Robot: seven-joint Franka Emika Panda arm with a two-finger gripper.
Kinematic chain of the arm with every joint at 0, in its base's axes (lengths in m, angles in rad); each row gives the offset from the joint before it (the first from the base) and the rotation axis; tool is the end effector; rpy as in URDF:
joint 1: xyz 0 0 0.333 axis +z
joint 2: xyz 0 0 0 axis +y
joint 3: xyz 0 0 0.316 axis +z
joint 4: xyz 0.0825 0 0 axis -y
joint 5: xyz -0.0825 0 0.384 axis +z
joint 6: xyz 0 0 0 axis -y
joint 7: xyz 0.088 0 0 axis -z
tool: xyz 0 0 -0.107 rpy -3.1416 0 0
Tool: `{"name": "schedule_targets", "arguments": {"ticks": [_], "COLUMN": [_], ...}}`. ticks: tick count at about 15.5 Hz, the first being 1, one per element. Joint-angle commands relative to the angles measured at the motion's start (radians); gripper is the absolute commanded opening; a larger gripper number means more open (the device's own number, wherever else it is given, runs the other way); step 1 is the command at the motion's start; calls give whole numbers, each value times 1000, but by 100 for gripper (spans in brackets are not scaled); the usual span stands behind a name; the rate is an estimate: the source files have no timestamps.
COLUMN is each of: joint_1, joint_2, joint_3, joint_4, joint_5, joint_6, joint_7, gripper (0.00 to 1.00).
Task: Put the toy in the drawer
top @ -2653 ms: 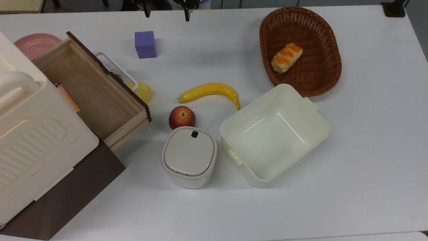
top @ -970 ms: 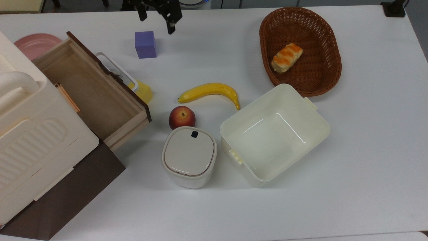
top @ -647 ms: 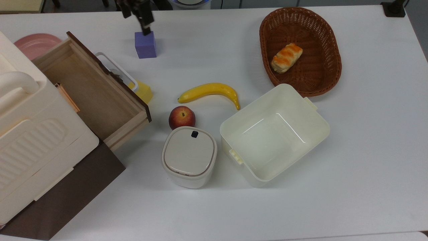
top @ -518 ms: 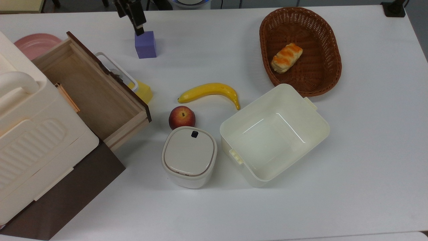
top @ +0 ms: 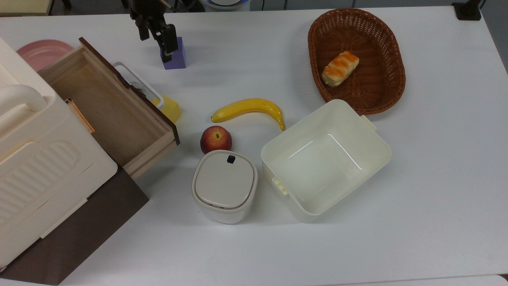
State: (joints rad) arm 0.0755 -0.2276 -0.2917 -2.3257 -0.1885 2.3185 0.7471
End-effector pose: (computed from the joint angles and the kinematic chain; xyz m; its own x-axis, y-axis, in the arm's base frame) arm 0.4799 -0.1130 0.4476 0.6387 -0.7380 0.2178 -0.7441 -0.6645 -0.0695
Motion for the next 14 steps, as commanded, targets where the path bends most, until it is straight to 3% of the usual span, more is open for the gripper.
{"name": "schedule_targets", "arguments": {"ticks": [1,7,14], "joint_1": [-22,-28,-52], "joint_2": [25,116,185], "joint_3": [19,19,19], "joint_4": [-43,-47,-41], "joint_5": [-93,-351,-453], "joint_6": [79,150,188], "joint_7": [93,271,317], "gripper": [100,100,100]}}
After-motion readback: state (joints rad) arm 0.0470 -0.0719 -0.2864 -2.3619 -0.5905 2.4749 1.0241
